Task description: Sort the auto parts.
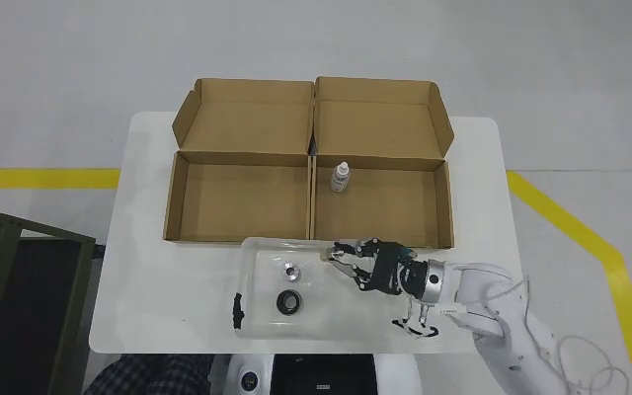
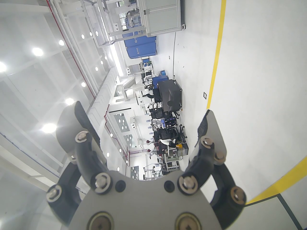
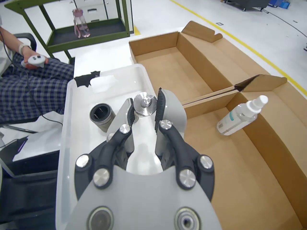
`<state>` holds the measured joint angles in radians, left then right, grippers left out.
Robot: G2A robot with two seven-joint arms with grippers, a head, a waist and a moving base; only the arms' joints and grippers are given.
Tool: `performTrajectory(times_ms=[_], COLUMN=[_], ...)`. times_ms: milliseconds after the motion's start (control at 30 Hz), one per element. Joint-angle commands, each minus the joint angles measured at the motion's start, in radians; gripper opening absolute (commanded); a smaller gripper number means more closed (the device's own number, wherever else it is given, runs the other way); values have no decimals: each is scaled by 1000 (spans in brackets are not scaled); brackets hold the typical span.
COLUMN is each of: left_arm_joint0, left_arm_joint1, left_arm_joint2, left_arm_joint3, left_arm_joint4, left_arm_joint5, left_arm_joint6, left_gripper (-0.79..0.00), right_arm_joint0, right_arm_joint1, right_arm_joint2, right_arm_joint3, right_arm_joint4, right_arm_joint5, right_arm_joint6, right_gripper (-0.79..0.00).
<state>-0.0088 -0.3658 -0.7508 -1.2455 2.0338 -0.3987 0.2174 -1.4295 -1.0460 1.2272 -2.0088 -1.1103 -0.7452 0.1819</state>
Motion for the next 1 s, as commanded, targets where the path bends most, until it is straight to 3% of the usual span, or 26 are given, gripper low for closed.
performTrajectory(times_ms=[0,400,967], left_arm_joint0=[0,0,0], left_arm_joint1=[0,0,0], left_arm_joint2=[0,0,0], left_arm_joint3=[0,0,0], left_arm_joint4=[0,0,0], left_arm_joint5=[0,0,0], left_arm_joint6=[0,0,0], left_gripper=[0,0,0], right_arm_joint0=[9,59,71], right_arm_joint1=[-1,-9,-14], right_arm_joint2=[11,51,55], right_arm_joint3=[20,98,128], right_arm_joint4=[53,229,374], right_arm_joint5=[7,62,22], right_arm_joint6=[-30,-102,-106], right_gripper=[-785,-785,-785])
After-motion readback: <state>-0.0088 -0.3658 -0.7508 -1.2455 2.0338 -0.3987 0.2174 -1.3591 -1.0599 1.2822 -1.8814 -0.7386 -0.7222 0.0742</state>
